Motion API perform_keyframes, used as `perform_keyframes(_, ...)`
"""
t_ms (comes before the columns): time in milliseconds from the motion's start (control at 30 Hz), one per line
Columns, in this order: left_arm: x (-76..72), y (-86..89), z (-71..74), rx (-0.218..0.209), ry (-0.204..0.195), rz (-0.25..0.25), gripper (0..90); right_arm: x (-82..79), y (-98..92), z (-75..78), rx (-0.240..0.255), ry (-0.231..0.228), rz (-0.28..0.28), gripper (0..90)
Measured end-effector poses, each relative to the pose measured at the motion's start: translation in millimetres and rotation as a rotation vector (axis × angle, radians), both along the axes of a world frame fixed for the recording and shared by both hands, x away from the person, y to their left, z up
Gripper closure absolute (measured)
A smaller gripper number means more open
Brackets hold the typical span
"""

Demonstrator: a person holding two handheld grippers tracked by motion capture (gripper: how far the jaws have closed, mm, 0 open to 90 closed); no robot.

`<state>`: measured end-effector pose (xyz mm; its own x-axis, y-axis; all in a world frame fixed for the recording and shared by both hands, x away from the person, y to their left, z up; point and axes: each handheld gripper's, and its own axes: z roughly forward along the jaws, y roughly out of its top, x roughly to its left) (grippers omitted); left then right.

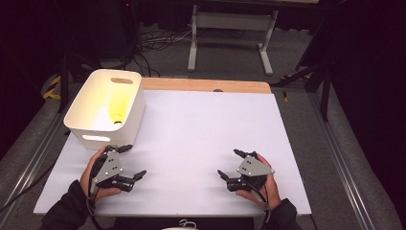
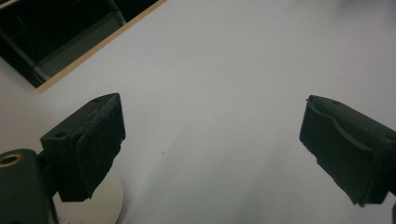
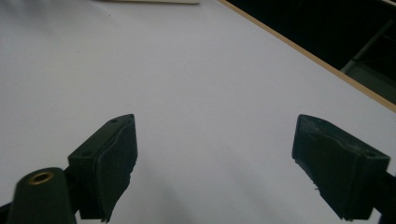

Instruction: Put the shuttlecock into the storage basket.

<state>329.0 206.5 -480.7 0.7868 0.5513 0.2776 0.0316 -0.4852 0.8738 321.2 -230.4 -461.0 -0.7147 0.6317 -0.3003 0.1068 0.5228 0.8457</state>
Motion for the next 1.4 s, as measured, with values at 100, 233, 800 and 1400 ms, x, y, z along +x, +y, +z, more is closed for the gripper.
perform_keyframes(100,-2.4,7.0,-4.6,-0.021,0.030,0.017,7.7,-0.2,-0.6,0.2,0.001,-0.005,-0.004,14.8)
perform_keyframes(233,-5.3,18.7,-10.5,-0.031,0.058,0.042,7.6,0.4,-0.8,-0.2,0.005,-0.005,-0.005,14.2)
perform_keyframes(800,-5.5,28.2,-16.5,-0.057,0.103,0.092,3.7,-1.3,-2.2,-2.4,0.021,-0.007,-0.005,8.7)
perform_keyframes(1400,-8.2,33.7,-13.8,-0.077,0.108,0.056,4.0,-3.3,3.1,-2.8,-0.006,-0.012,-0.012,9.4)
